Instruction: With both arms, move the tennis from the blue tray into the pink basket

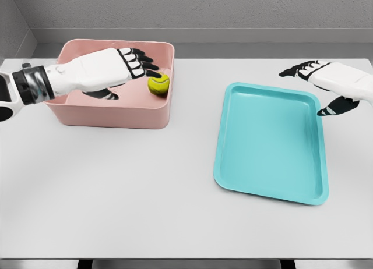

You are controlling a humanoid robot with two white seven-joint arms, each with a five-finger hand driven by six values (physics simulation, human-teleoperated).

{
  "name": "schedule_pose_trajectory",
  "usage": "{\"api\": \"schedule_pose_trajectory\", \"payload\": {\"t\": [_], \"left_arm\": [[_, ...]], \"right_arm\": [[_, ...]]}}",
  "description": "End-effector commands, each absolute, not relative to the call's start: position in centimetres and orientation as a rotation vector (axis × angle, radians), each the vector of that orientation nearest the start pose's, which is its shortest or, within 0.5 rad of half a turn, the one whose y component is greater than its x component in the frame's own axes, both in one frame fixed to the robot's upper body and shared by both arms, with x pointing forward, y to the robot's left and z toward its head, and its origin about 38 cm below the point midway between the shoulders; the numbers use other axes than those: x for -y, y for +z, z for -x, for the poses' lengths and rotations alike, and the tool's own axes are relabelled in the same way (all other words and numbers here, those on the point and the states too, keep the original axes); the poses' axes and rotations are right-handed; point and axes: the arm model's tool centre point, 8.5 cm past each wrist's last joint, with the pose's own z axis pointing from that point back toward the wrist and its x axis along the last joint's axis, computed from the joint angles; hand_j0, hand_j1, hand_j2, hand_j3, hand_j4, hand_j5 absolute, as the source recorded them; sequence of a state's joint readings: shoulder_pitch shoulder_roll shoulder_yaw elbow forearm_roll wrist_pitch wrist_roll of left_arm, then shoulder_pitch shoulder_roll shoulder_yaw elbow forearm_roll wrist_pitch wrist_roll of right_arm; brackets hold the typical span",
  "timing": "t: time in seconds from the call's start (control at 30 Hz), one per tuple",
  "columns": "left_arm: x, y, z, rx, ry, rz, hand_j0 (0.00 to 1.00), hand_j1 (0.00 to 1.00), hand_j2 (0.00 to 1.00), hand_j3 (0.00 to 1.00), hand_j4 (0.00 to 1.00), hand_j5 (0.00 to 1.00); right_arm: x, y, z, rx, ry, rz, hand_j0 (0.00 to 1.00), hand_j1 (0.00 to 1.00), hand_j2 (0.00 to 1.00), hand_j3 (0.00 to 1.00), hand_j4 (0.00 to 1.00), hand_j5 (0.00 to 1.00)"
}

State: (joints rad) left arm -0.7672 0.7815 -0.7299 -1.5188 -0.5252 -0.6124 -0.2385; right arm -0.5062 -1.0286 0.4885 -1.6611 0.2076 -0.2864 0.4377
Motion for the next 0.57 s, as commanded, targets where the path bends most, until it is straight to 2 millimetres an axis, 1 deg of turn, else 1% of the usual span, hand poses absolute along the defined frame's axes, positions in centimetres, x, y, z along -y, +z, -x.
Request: {"api": "schedule_pose_trajectory", "payload": {"t": [0.0, 0.03, 0.07, 0.13, 0.17, 0.2, 0.33, 0.53], "left_arm": [[-26.1, 29.4, -42.7, -2.162, 2.542, 0.755, 1.00, 1.00, 1.00, 1.00, 1.00, 1.00], [-26.7, 29.6, -42.0, -2.183, 2.529, 0.764, 1.00, 1.00, 1.00, 1.00, 1.00, 1.00], [-27.4, 29.4, -41.7, -2.200, 2.536, 0.769, 1.00, 1.00, 1.00, 1.00, 1.00, 1.00], [-29.4, 29.4, -41.1, -2.289, 2.527, 0.792, 1.00, 1.00, 1.00, 1.00, 1.00, 1.00], [-30.0, 29.7, -40.5, -2.303, 2.517, 0.804, 1.00, 1.00, 1.00, 1.00, 1.00, 1.00], [-30.3, 29.5, -40.3, -2.291, 2.538, 0.806, 1.00, 1.00, 1.00, 1.00, 1.00, 1.00], [-30.9, 29.6, -40.2, -2.296, 2.538, 0.834, 1.00, 1.00, 1.00, 1.00, 1.00, 1.00], [-31.0, 29.5, -40.2, -2.297, 2.541, 0.833, 1.00, 1.00, 1.00, 1.00, 1.00, 1.00]], "right_arm": [[35.2, 26.6, -40.9, 1.401, 1.769, 0.544, 1.00, 1.00, 1.00, 1.00, 1.00, 1.00], [35.2, 26.5, -40.9, 1.401, 1.768, 0.544, 1.00, 1.00, 1.00, 1.00, 1.00, 1.00], [35.2, 26.6, -40.9, 1.401, 1.769, 0.544, 1.00, 1.00, 1.00, 1.00, 1.00, 1.00], [35.2, 26.6, -40.9, 1.402, 1.768, 0.546, 1.00, 1.00, 1.00, 1.00, 1.00, 1.00], [35.2, 26.6, -40.9, 1.401, 1.767, 0.546, 1.00, 1.00, 1.00, 1.00, 1.00, 1.00], [35.2, 26.6, -40.9, 1.399, 1.768, 0.545, 1.00, 1.00, 1.00, 1.00, 1.00, 1.00], [35.3, 26.5, -40.9, 1.398, 1.767, 0.546, 1.00, 1.00, 1.00, 1.00, 1.00, 1.00], [35.3, 26.5, -40.9, 1.398, 1.767, 0.546, 1.00, 1.00, 1.00, 1.00, 1.00, 1.00]]}}
